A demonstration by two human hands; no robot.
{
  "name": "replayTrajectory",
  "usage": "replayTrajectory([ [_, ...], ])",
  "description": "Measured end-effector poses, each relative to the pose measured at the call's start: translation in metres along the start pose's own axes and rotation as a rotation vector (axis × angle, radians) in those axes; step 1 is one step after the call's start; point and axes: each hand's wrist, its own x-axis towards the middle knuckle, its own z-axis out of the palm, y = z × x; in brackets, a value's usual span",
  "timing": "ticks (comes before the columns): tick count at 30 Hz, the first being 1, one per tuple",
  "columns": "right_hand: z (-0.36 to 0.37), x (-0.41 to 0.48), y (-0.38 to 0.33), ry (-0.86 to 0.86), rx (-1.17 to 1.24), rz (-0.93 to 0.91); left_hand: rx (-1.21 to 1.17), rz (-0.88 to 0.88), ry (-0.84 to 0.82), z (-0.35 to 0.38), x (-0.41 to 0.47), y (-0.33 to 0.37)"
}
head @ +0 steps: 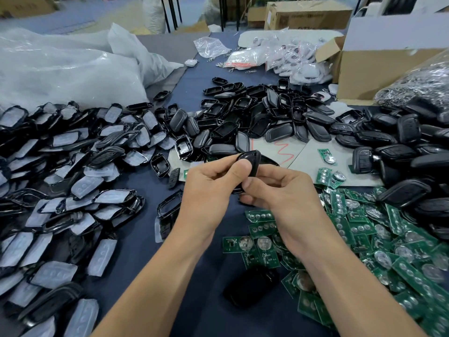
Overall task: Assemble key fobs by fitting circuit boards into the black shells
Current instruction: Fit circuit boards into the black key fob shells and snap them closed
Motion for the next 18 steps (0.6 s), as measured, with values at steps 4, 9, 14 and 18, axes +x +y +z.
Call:
replayTrajectory([
  [4, 0.001, 0.000, -0.002, 0.004, -0.025, 0.007, -0.012, 0.017, 0.063, 0.006, -0.004, -0.002],
  [9, 0.003, -0.001, 0.002, -0.001, -0.042, 0.033, 0.010, 0.003, 0.126, 0.005, -0.004, -0.004],
  [14, -0.005, 0.002, -0.003, 0.026, -0.064, 0.164, -0.025, -0.156, 0.114, 0.000, 0.001, -0.006],
  [18, -0.035, 0.004, -0.029, 0.100, 0.096, 0.192, -0.037, -0.104, 0.209, -0.008, 0.002, 0.000],
])
